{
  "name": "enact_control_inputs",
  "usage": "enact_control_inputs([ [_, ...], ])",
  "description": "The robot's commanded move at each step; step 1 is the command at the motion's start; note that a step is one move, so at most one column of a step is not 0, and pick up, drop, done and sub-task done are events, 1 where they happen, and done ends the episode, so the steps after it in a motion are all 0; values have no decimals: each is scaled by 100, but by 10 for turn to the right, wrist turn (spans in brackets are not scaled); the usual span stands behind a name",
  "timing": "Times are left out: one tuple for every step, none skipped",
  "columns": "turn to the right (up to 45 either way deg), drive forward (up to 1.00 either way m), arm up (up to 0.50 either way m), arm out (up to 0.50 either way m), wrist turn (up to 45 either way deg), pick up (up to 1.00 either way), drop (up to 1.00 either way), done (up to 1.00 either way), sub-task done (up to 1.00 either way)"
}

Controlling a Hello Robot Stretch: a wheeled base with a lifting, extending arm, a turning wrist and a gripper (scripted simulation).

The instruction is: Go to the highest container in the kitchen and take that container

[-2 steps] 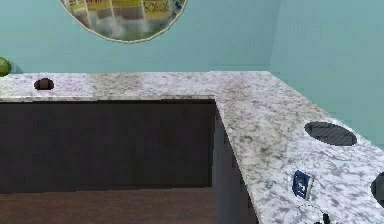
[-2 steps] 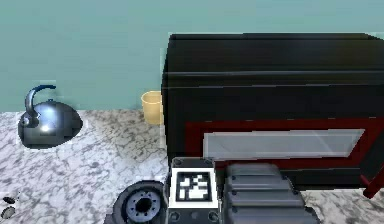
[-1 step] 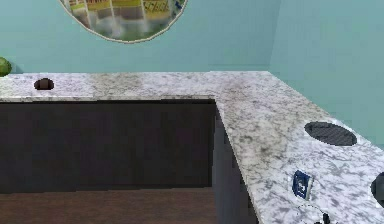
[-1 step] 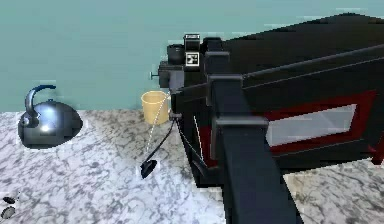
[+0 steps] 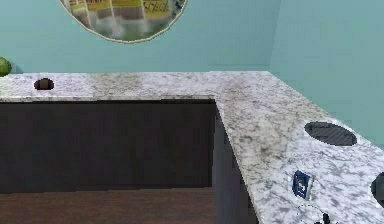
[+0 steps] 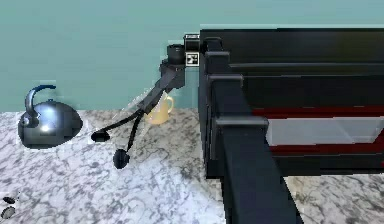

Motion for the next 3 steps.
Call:
enact_control_inputs([
  [0,0,0,0,450,0,0,0,0],
  [0,0,0,0,450,0,0,0,0],
  [0,0,0,0,150,0,0,0,0],
])
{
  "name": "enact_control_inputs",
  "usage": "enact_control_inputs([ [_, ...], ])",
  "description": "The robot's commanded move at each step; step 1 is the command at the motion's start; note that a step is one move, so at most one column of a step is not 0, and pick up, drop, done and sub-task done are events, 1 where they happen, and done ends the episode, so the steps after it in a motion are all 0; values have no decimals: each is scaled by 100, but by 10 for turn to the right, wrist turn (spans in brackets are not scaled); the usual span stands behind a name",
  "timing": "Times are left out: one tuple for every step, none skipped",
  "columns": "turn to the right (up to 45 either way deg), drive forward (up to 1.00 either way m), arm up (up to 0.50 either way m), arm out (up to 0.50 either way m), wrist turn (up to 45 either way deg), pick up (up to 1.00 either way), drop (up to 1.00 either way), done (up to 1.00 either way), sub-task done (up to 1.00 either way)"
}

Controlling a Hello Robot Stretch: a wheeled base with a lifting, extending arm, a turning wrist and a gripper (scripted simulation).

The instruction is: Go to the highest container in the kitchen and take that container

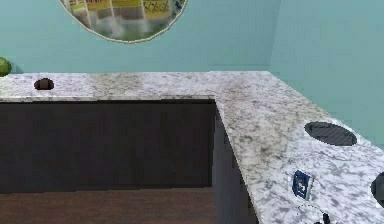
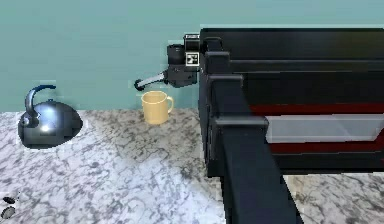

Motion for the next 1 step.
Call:
enact_control_inputs([
  [0,0,-16,0,0,0,0,0,0],
])
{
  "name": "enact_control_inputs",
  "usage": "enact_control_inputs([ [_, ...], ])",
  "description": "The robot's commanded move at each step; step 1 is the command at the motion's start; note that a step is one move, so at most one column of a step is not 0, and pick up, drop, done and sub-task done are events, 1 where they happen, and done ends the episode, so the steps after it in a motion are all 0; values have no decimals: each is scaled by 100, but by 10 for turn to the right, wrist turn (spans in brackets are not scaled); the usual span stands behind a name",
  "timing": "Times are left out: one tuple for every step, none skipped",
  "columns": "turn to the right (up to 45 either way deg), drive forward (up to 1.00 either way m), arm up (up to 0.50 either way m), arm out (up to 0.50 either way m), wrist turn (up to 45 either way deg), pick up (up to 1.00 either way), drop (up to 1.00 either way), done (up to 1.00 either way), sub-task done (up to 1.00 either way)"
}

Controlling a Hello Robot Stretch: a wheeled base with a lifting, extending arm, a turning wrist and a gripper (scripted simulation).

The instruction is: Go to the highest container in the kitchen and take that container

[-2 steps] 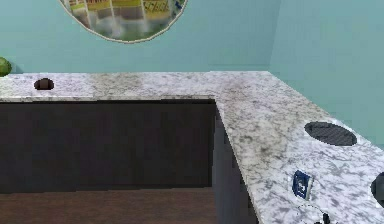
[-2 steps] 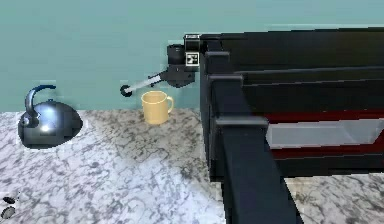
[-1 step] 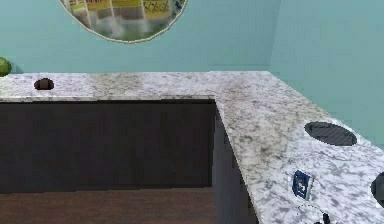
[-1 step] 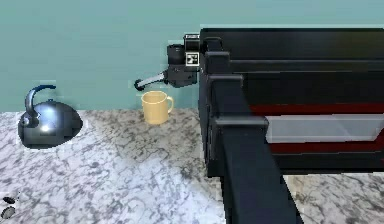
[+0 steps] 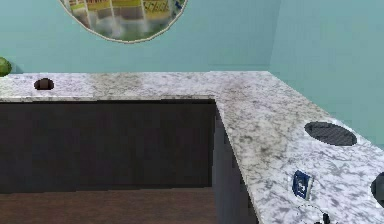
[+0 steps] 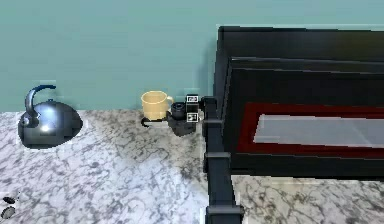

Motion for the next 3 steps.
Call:
enact_control_inputs([
  [0,0,0,0,0,100,0,0,0],
  [0,0,10,0,0,0,0,0,0],
  [0,0,0,0,0,0,0,100,0],
])
